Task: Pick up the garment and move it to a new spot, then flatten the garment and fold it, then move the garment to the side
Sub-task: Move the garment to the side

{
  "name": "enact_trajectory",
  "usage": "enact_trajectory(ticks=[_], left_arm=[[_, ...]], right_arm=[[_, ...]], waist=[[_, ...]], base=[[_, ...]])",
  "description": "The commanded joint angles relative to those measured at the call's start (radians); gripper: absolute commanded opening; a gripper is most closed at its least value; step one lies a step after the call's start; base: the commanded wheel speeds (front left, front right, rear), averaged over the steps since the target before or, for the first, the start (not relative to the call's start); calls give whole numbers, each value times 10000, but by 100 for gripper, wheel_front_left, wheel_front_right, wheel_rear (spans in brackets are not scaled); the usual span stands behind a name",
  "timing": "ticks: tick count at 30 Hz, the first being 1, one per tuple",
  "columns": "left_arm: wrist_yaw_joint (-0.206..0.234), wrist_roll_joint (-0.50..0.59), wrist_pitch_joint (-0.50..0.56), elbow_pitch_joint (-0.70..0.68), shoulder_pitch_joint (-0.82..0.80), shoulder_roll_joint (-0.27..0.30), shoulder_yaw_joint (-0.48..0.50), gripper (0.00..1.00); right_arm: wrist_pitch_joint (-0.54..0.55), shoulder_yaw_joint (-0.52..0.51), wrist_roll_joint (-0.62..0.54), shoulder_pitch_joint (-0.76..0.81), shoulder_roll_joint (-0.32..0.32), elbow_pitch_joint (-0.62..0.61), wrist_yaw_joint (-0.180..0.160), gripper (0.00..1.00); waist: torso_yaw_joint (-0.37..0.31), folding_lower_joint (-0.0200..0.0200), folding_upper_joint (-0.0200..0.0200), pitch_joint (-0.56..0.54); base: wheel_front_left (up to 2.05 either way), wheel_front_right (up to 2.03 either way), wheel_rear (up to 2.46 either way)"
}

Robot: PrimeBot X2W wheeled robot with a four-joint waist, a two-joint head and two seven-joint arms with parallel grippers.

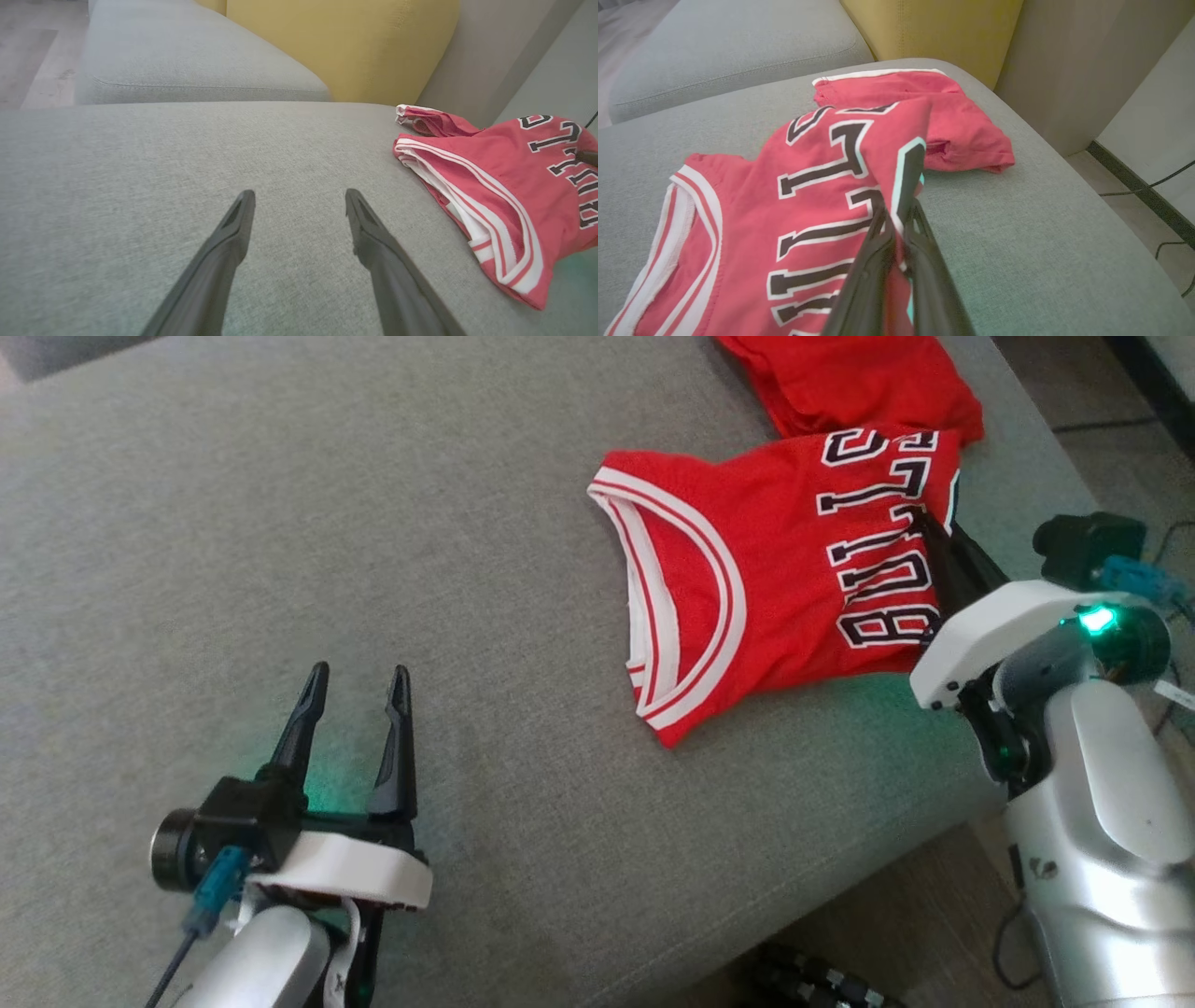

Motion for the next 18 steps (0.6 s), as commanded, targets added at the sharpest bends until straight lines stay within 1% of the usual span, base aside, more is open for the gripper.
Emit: enact_trajectory(ticks=[1,5,6,10,15,18], left_arm=[[27,112,47,-366,-390,230,359,100],[96,86,21,-449,-377,240,409,100],[96,86,21,-449,-377,240,409,100],[162,29,-59,-486,-292,234,475,100],[206,-45,-180,-501,-177,174,510,100],[202,-71,-243,-471,-119,129,490,100]], right_arm=[[-151,222,42,-523,42,-419,-7,0],[-66,379,124,-888,-8,-492,-7,0],[-66,379,124,-888,-8,-492,-7,0],[170,443,161,-1645,-40,-372,-7,0],[559,100,122,-2776,-188,165,-7,0],[727,-141,-27,-3321,-443,661,-7,0]], waist=[[-1,-1,0,89],[386,-1,0,-7],[386,-1,0,-7],[839,-1,0,-94],[1403,-1,0,-117],[1674,-1,0,-111]], base=[[0,0,0],[0,0,0],[0,0,0],[0,0,0],[0,0,0],[0,0,0]])
